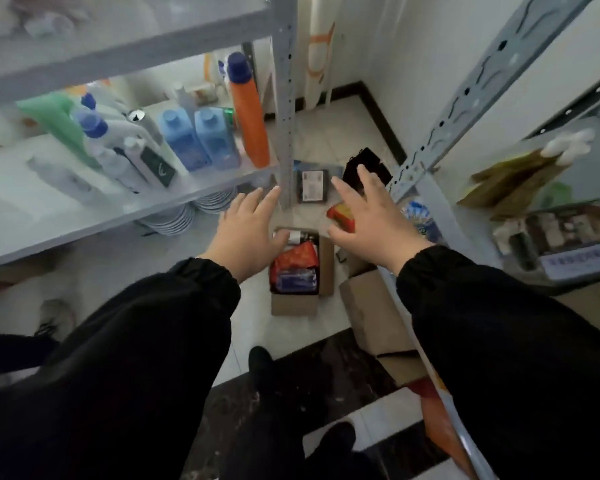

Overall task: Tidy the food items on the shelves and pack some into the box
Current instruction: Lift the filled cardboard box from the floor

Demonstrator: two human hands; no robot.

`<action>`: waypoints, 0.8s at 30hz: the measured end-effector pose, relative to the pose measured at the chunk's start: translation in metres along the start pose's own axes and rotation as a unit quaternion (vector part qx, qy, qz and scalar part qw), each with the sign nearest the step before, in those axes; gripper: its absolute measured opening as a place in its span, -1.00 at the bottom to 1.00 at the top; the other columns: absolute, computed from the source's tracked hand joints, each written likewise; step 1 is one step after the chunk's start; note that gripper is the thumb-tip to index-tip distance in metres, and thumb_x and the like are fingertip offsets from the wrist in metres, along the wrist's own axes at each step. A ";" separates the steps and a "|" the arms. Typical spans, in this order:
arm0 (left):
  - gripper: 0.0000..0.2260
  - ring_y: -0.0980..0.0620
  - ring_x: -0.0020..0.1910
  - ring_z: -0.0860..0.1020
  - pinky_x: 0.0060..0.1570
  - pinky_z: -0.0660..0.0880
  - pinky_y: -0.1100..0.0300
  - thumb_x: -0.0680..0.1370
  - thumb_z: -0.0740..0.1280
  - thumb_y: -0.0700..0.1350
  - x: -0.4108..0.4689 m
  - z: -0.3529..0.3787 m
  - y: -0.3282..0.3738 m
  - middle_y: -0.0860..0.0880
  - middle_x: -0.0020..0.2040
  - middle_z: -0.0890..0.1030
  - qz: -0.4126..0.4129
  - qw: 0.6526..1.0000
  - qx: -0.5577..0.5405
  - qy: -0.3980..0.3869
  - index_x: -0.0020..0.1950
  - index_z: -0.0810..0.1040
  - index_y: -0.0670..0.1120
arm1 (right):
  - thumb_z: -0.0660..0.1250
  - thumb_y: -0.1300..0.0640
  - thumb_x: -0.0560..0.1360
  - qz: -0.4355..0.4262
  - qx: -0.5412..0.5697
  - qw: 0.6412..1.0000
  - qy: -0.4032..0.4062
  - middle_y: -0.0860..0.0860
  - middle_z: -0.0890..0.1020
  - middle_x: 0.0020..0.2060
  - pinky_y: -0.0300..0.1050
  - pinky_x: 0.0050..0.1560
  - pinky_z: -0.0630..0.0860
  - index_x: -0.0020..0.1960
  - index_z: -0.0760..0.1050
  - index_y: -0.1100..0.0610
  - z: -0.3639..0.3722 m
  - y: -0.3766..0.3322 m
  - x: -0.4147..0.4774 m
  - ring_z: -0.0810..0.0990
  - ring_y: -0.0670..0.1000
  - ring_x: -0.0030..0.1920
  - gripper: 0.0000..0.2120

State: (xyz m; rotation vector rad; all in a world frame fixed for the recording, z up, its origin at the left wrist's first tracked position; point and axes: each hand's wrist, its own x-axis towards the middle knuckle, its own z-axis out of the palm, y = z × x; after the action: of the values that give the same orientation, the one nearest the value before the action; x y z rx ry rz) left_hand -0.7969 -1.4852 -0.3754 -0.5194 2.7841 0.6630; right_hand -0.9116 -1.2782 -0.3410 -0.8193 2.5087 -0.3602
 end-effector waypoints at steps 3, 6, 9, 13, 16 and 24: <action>-0.28 -0.20 0.64 0.11 0.59 0.11 -0.18 0.63 0.30 0.11 0.028 0.034 -0.038 -0.15 0.66 0.19 -0.016 0.999 -0.021 -0.036 0.70 0.05 0.00 | 0.29 -0.22 0.61 0.053 0.031 0.998 -0.025 0.03 -0.14 0.69 0.10 0.65 0.02 0.69 -0.03 -0.15 0.043 0.027 0.039 -0.14 0.10 0.68 -0.23; -0.28 -0.21 0.59 0.20 0.57 0.16 -0.05 0.64 0.31 0.05 0.055 0.072 -0.069 -0.17 0.61 0.27 -0.042 0.994 -0.038 -0.090 0.71 0.05 -0.04 | 0.29 -0.26 0.60 0.099 0.077 0.991 -0.045 0.02 -0.06 0.68 0.13 0.61 0.16 0.68 0.05 -0.10 0.090 0.055 0.072 0.01 0.13 0.67 -0.23; -0.29 -0.19 0.57 0.24 0.52 0.21 -0.02 0.64 0.30 0.02 0.070 0.115 -0.093 -0.17 0.60 0.28 -0.091 0.983 -0.068 -0.142 0.71 0.02 -0.01 | 0.31 -0.19 0.63 0.147 0.183 0.967 -0.100 0.00 -0.06 0.68 0.08 0.60 0.12 0.69 0.04 -0.07 0.146 0.081 0.096 0.00 0.09 0.67 -0.25; -0.29 -0.12 0.55 0.31 0.50 0.27 0.01 0.65 0.31 -0.01 0.082 0.178 -0.130 -0.09 0.63 0.27 -0.171 0.961 -0.122 -0.178 0.71 0.01 0.06 | 0.35 -0.15 0.63 0.197 0.258 0.935 -0.145 -0.01 0.00 0.68 0.08 0.57 0.16 0.70 0.00 -0.08 0.214 0.117 0.132 0.06 0.08 0.66 -0.21; -0.29 -0.14 0.53 0.36 0.47 0.35 -0.03 0.64 0.34 -0.01 0.097 0.230 -0.160 -0.08 0.63 0.29 -0.237 0.938 -0.185 -0.173 0.70 0.03 0.08 | 0.38 -0.15 0.62 0.223 0.289 0.918 -0.158 -0.03 0.04 0.68 0.06 0.55 0.20 0.70 -0.01 -0.12 0.263 0.139 0.157 0.11 0.09 0.64 -0.19; -0.23 -0.03 0.51 0.39 0.30 0.34 0.17 0.60 0.40 0.01 0.152 0.369 -0.234 0.01 0.59 0.33 -0.279 0.898 -0.245 -0.234 0.70 0.03 0.12 | 0.49 -0.19 0.52 0.312 0.354 0.865 -0.172 0.01 0.10 0.67 0.13 0.56 0.24 0.70 -0.04 -0.13 0.405 0.188 0.212 0.16 0.10 0.63 -0.04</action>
State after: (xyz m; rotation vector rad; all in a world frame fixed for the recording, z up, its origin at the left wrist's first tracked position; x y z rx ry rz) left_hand -0.7925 -1.5500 -0.8334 -1.0391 1.8734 1.1566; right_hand -0.9461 -1.2998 -0.8334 0.2138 1.9206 -0.7518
